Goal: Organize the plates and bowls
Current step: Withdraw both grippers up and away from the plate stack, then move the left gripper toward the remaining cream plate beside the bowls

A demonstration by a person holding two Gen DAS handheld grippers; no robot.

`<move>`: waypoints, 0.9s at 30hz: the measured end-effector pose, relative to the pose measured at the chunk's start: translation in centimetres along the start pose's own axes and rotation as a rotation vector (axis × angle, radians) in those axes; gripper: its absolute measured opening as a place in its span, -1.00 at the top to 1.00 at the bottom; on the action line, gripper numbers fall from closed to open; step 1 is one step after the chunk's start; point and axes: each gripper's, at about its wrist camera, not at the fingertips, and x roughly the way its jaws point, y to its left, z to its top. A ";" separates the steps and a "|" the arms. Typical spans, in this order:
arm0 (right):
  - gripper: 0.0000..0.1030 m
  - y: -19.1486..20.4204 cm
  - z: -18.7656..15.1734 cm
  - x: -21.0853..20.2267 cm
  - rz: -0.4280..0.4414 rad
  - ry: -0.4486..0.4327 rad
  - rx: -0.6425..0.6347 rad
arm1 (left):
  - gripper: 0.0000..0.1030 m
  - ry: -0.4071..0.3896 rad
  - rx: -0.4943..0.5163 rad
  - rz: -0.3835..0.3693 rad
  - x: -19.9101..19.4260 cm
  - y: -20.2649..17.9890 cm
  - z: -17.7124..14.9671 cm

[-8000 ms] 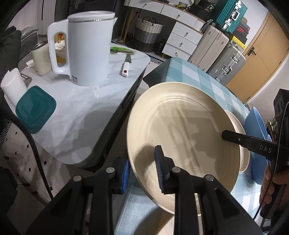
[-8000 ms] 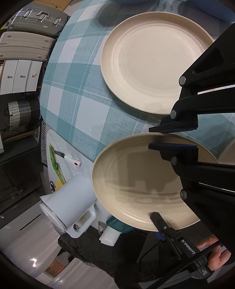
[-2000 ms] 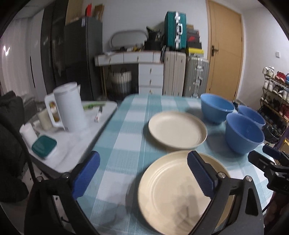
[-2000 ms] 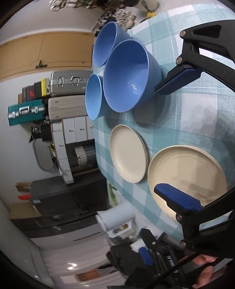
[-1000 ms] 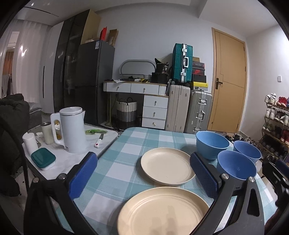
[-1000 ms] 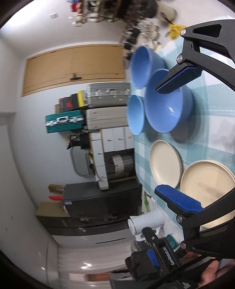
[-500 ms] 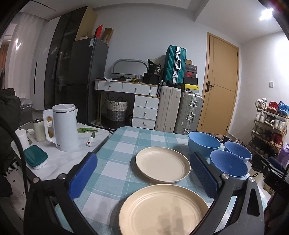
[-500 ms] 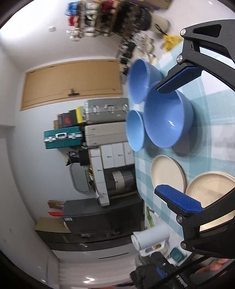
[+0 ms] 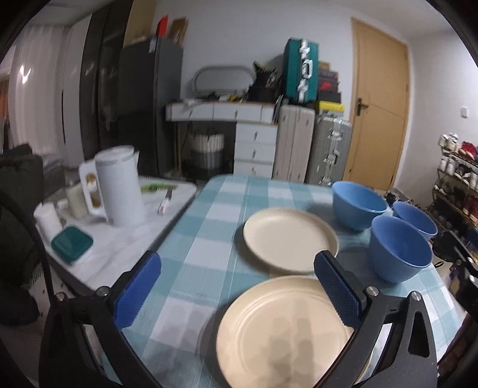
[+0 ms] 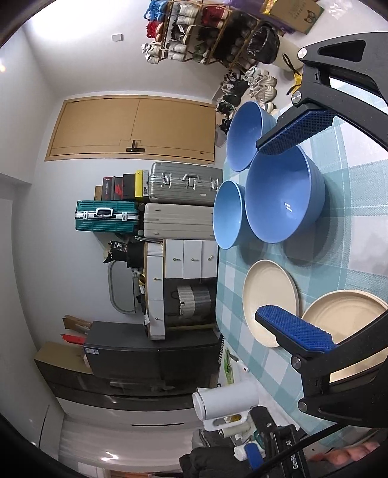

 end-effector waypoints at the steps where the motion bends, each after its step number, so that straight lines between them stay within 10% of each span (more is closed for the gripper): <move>1: -0.99 0.0 0.0 0.1 -0.003 0.001 -0.002 | -1.00 0.032 -0.023 0.004 0.6 0.3 0.0; 6: -0.99 0.4 0.1 0.3 0.015 0.001 -0.011 | -1.00 0.195 -0.065 0.080 3.6 1.1 0.8; 9: -0.99 0.7 0.1 0.5 0.031 0.003 -0.023 | -1.00 0.165 -0.048 0.128 4.3 1.5 1.7; 13: -0.99 0.9 0.2 1.1 0.059 0.015 -0.013 | -1.00 0.170 0.044 0.046 6.8 1.0 3.6; 27: -0.99 3.9 -0.3 1.8 0.105 0.008 -0.128 | -0.95 0.692 0.023 -0.127 24.9 -1.0 4.4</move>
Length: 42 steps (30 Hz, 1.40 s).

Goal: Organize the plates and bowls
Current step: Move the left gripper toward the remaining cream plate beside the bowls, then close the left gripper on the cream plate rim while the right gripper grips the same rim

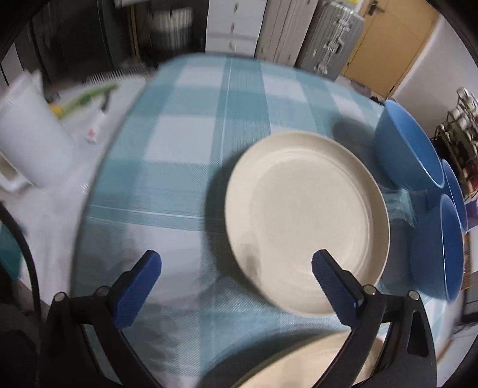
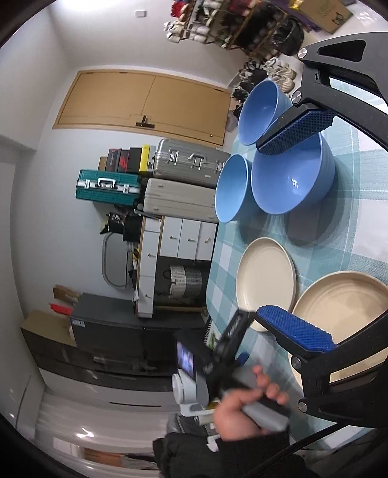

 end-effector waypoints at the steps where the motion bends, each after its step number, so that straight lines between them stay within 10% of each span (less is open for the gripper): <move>1: -0.99 0.1 0.0 0.0 0.013 0.001 -0.002 | -0.94 0.009 -0.014 0.005 0.5 0.1 0.2; 9: -0.99 1.8 0.0 0.6 0.116 0.043 -0.036 | -0.26 0.051 -0.024 -0.008 2.5 0.1 0.7; 15: -0.99 2.2 0.1 0.6 0.146 0.059 -0.002 | 0.73 0.057 -0.006 -0.028 2.2 0.4 0.5; 30: -0.99 2.4 2.2 3.0 0.242 0.165 0.062 | 0.75 0.046 0.025 0.032 0.4 4.7 -1.4; 42: -0.99 6.6 10.9 20.0 0.380 0.496 0.000 | 0.75 0.037 -0.025 0.031 -0.5 9.5 -1.8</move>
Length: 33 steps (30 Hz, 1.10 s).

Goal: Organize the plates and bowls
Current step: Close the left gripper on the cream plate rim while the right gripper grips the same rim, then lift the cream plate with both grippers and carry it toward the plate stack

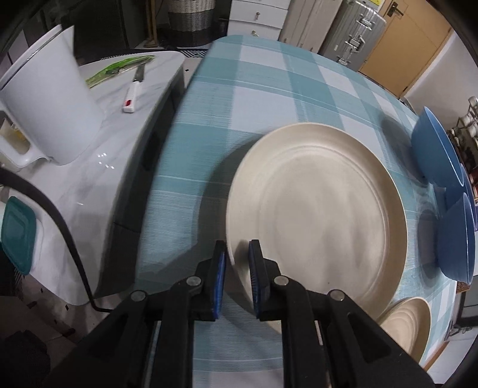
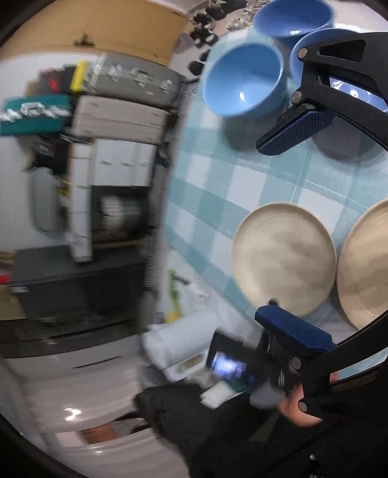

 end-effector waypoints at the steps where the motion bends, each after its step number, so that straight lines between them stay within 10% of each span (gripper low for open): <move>1: -0.99 -0.1 0.4 1.8 -0.004 0.056 -0.001 | 0.75 -0.001 0.004 0.000 0.0 0.2 0.0; 14: -0.96 -2.4 -2.5 14.7 -0.063 0.382 0.190 | 0.74 -0.030 0.037 -0.027 -0.2 1.0 -0.3; 22: 0.02 -3.3 -4.2 16.4 -0.019 0.429 0.233 | 0.72 -0.044 0.052 -0.030 -0.1 0.7 -0.5; 28: 0.06 -3.1 -4.4 16.2 -0.048 0.403 0.220 | 0.69 -0.067 0.041 -0.048 -0.1 1.0 -0.8; 33: 0.64 -3.3 -4.7 15.7 0.005 0.399 0.240 | 0.67 -0.074 0.042 -0.044 -0.2 0.9 -1.1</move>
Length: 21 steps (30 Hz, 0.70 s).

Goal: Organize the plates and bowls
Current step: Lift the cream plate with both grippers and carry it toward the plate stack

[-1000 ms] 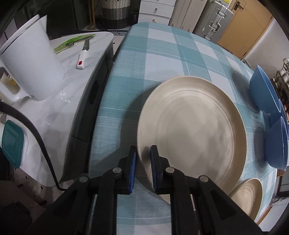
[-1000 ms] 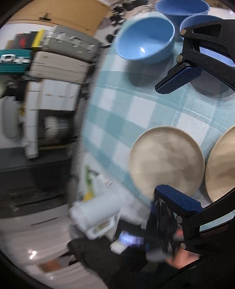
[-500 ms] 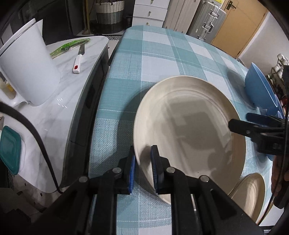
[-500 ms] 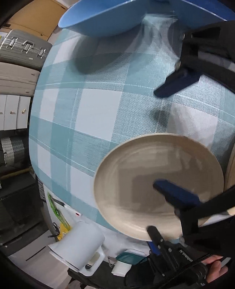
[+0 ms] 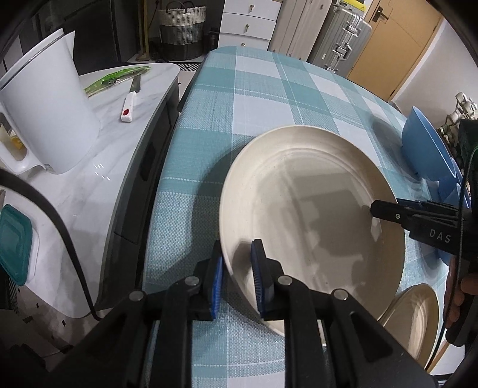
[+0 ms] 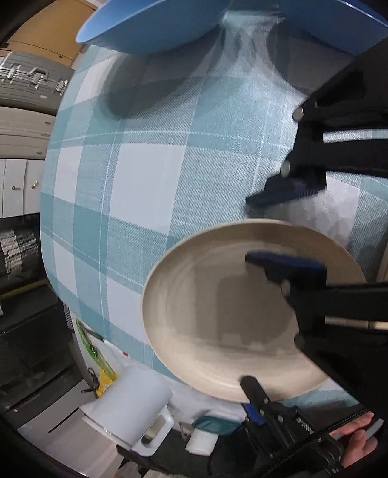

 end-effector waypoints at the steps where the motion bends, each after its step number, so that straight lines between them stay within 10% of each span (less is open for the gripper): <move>1: 0.68 -0.1 0.0 0.0 0.007 0.002 0.006 | 0.67 0.000 -0.001 0.001 0.0 0.0 0.0; 21: 0.83 -0.8 0.3 -3.6 0.046 -0.076 0.051 | 0.67 -0.008 0.004 0.035 -1.3 -1.7 0.2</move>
